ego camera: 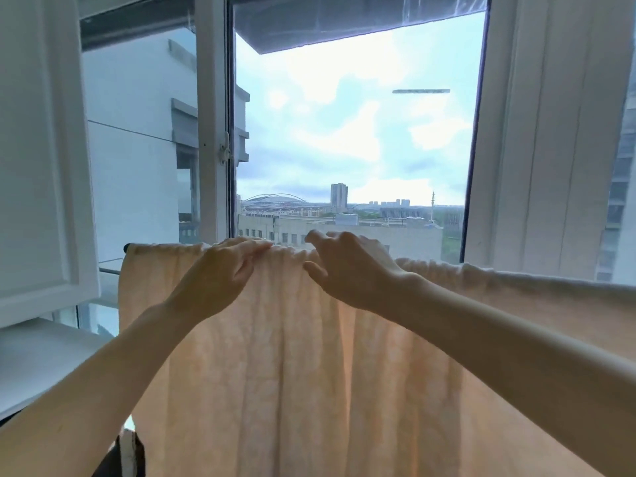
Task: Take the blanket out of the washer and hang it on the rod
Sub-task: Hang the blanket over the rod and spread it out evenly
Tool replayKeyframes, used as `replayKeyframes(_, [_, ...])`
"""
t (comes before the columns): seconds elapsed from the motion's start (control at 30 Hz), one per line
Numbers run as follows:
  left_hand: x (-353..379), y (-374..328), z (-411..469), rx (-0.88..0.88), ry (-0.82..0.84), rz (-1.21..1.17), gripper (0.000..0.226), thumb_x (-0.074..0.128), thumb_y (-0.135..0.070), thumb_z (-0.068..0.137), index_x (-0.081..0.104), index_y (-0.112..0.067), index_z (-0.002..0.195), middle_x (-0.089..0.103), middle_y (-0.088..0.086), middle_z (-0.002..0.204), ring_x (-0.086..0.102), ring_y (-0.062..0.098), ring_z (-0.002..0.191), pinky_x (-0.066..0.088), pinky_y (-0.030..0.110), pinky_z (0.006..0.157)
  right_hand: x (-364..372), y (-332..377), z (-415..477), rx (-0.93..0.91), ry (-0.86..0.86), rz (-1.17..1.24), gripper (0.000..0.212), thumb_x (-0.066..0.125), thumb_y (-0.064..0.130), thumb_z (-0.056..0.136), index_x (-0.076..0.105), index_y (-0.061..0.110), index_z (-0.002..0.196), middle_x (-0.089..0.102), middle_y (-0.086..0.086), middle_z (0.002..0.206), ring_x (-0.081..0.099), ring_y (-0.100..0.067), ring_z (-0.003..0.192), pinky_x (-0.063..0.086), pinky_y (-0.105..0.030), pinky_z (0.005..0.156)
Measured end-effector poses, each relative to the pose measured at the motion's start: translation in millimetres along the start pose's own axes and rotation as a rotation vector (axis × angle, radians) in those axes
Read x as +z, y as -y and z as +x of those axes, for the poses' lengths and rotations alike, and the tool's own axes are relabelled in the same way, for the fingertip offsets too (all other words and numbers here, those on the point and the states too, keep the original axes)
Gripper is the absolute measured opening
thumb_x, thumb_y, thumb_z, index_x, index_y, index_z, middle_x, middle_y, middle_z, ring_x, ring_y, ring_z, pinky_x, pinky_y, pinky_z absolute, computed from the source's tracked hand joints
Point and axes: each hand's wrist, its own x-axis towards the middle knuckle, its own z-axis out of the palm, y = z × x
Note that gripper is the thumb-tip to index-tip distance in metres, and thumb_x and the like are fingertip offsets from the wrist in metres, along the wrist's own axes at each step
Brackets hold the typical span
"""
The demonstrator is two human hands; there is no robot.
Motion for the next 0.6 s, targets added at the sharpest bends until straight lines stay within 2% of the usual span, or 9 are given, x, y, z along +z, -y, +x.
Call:
replayKeyframes(0.13, [-9, 45, -2, 0.011, 0.049, -0.004, 0.034, 0.055, -0.007, 0.095, 0.061, -0.013, 0.128, 0.065, 0.002, 0.125, 0.063, 0.014, 0.109, 0.042, 0.017, 0.094, 24, 25, 26, -0.022, 0.019, -0.028, 0.035, 0.052, 0.04, 0.095, 0.051, 0.015, 0.12, 0.067, -0.001, 0.1, 0.066, -0.016, 0.079, 0.052, -0.028, 0.064])
replayKeyframes(0.27, [-15, 91, -2, 0.037, 0.073, 0.005, 0.029, 0.057, -0.015, 0.095, 0.064, -0.014, 0.123, 0.069, 0.001, 0.116, 0.062, 0.007, 0.099, 0.046, 0.02, 0.091, 41, 44, 50, -0.002, 0.022, -0.034, 0.034, 0.054, 0.036, 0.095, 0.052, 0.014, 0.122, 0.067, -0.003, 0.104, 0.067, -0.018, 0.082, 0.057, -0.033, 0.07])
replayKeyframes(0.33, [-19, 107, -2, 0.043, 0.056, -0.028, 0.027, 0.059, -0.019, 0.093, 0.068, -0.014, 0.117, 0.07, -0.001, 0.109, 0.059, 0.002, 0.091, 0.048, 0.015, 0.087, 49, 51, 61, 0.022, 0.032, -0.052, 0.032, 0.055, 0.034, 0.095, 0.054, 0.014, 0.12, 0.065, -0.004, 0.102, 0.067, -0.018, 0.078, 0.058, -0.036, 0.07])
replayKeyframes(0.4, [-23, 117, -2, 0.03, 0.023, -0.073, 0.024, 0.061, -0.02, 0.09, 0.072, -0.011, 0.109, 0.072, 0.0, 0.101, 0.062, 0.003, 0.084, 0.044, 0.005, 0.079, 56, 57, 68, 0.061, 0.037, -0.06, 0.031, 0.059, 0.036, 0.093, 0.056, 0.015, 0.115, 0.064, -0.004, 0.1, 0.066, -0.019, 0.076, 0.058, -0.038, 0.071])
replayKeyframes(0.53, [-24, 132, -2, 0.01, -0.032, -0.137, 0.015, 0.066, -0.016, 0.088, 0.074, -0.011, 0.099, 0.073, -0.002, 0.092, 0.063, 0.003, 0.078, 0.047, 0.009, 0.078, 68, 71, 76, 0.126, -0.016, -0.067, 0.028, 0.058, 0.04, 0.092, 0.058, 0.016, 0.105, 0.061, 0.001, 0.097, 0.059, -0.013, 0.071, 0.052, -0.03, 0.066])
replayKeyframes(0.6, [-23, 136, -1, 0.004, -0.049, -0.173, 0.012, 0.067, -0.015, 0.088, 0.074, -0.012, 0.097, 0.071, -0.005, 0.089, 0.061, -0.004, 0.075, 0.046, 0.005, 0.077, 72, 81, 80, 0.132, -0.034, -0.088, 0.02, 0.056, 0.034, 0.095, 0.059, 0.016, 0.104, 0.061, 0.002, 0.092, 0.057, -0.014, 0.07, 0.049, -0.029, 0.064])
